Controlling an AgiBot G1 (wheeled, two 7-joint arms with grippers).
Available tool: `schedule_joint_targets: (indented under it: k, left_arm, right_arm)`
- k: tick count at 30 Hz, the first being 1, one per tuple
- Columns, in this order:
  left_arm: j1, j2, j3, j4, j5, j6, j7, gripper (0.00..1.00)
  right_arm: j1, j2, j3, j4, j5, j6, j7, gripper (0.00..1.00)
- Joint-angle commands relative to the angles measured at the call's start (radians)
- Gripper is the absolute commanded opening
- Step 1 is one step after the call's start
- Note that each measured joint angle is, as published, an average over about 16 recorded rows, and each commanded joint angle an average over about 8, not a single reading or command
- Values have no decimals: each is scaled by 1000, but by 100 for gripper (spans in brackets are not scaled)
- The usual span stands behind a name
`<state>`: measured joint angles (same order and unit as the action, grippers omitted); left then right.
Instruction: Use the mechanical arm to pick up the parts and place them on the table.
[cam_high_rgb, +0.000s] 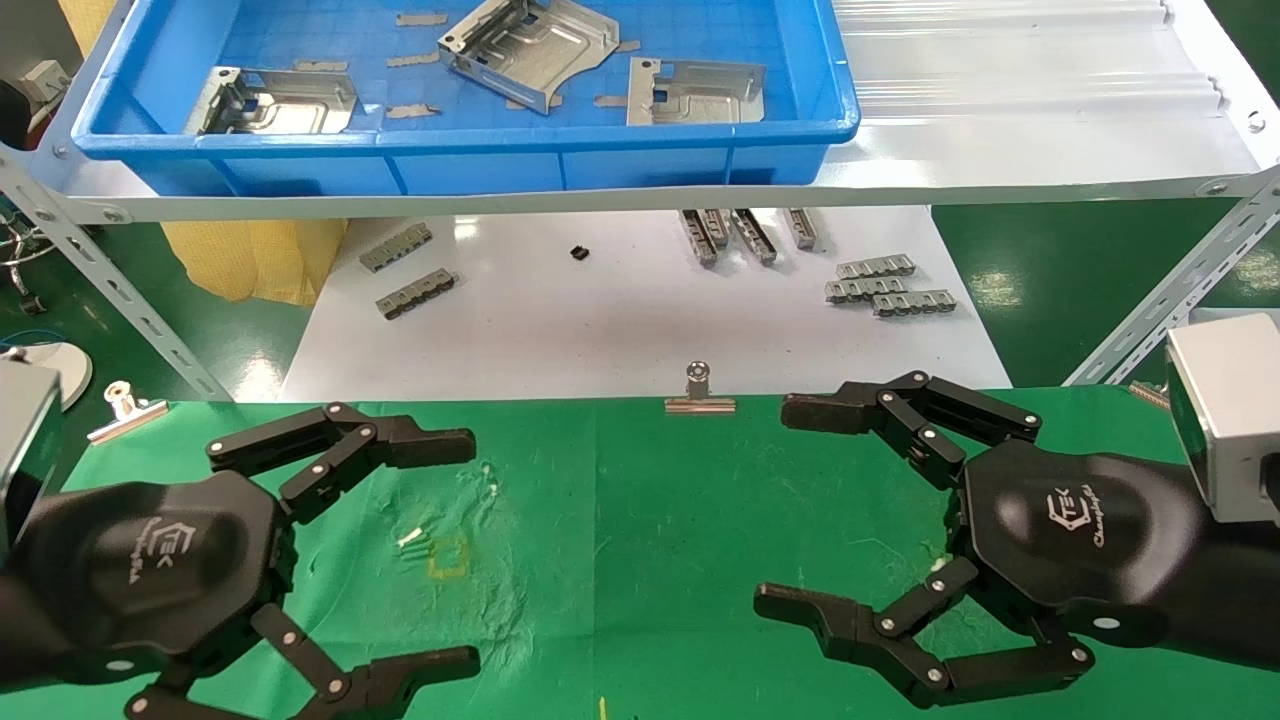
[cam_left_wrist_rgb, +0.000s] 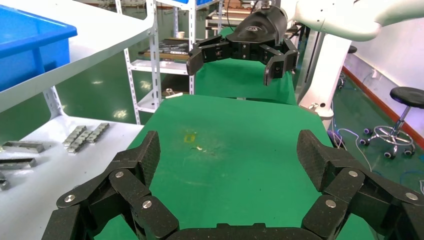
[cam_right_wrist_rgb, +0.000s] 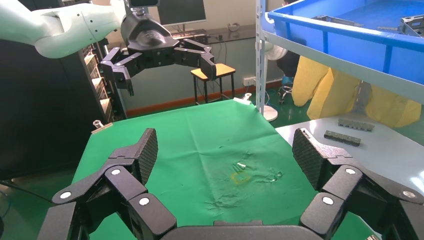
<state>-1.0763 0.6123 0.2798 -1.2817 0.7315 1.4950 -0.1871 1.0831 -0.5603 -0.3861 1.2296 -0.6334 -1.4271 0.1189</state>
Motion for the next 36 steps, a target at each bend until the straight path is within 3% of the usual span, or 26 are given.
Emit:
schedule_joint_targets:
  k: [1, 4, 6, 36]
  left_arm:
    - [0, 0, 0, 0, 0, 0, 0, 100]
    - [0, 0, 0, 0, 0, 0, 0, 100]
    - [0, 0, 0, 0, 0, 0, 0, 100]
    - [0, 0, 0, 0, 0, 0, 0, 100]
  right_arm:
    - [0, 0, 0, 0, 0, 0, 0, 36]
    - [0, 0, 0, 0, 0, 0, 0, 23]
    - [0, 0, 0, 0, 0, 0, 0, 0]
    - [0, 0, 0, 0, 0, 0, 0, 0]
